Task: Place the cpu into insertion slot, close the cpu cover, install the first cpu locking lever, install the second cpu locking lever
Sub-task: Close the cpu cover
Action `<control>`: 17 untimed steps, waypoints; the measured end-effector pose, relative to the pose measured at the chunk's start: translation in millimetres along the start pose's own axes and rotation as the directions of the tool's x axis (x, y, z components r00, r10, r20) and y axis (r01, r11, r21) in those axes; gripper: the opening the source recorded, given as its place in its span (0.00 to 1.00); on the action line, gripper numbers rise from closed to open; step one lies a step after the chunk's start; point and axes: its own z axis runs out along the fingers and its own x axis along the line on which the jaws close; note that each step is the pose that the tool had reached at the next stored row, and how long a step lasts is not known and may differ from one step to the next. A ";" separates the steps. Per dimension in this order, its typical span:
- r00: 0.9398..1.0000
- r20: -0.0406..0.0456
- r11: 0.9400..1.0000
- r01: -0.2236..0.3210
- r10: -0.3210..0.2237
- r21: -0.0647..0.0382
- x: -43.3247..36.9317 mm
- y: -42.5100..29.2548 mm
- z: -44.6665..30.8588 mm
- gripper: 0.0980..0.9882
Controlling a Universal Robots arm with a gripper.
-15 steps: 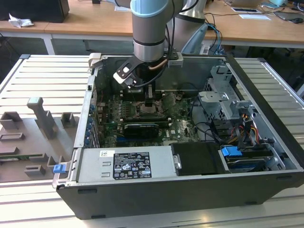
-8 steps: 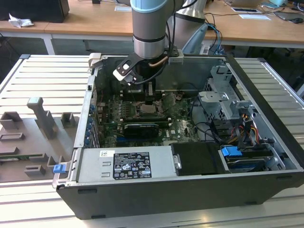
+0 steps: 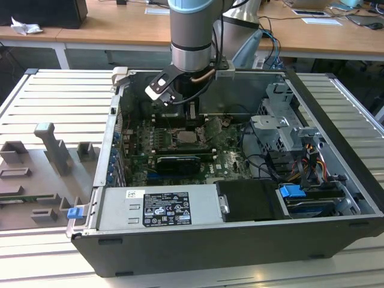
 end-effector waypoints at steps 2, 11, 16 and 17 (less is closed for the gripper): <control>1.000 0.000 1.000 0.000 0.000 0.000 0.0 0.2 -3.8 0.01; 1.000 0.000 1.000 0.000 0.000 0.000 0.3 2.8 -20.5 0.01; 1.000 0.000 1.000 0.000 0.000 0.000 0.3 6.4 -22.9 0.01; 1.000 0.000 1.000 0.000 0.000 0.000 0.3 7.0 -23.1 0.01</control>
